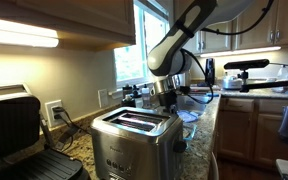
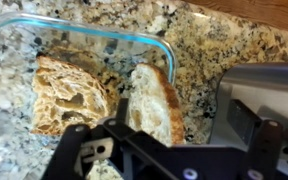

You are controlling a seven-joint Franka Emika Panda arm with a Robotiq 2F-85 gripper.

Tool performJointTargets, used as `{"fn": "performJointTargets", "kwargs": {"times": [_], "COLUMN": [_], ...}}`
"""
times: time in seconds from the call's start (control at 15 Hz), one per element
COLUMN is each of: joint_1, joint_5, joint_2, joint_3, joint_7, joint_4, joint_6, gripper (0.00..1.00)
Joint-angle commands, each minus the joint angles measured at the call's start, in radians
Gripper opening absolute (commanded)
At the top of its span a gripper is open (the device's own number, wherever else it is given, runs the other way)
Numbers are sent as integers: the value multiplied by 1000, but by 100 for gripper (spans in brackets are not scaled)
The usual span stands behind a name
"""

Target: Place one slice of bread in the toaster

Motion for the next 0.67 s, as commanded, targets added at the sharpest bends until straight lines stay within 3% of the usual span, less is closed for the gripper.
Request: {"fn": "performJointTargets", "kwargs": {"times": [0.0, 0.53, 0.6], "joint_1": [-16, -23, -25], "joint_5": [18, 18, 18], "joint_2": [-8, 9, 12], "joint_3": [14, 12, 12], "joint_7": [5, 13, 13], "joint_4": [-19, -12, -12], "joint_6": [30, 52, 55], "gripper": [100, 100, 94]}}
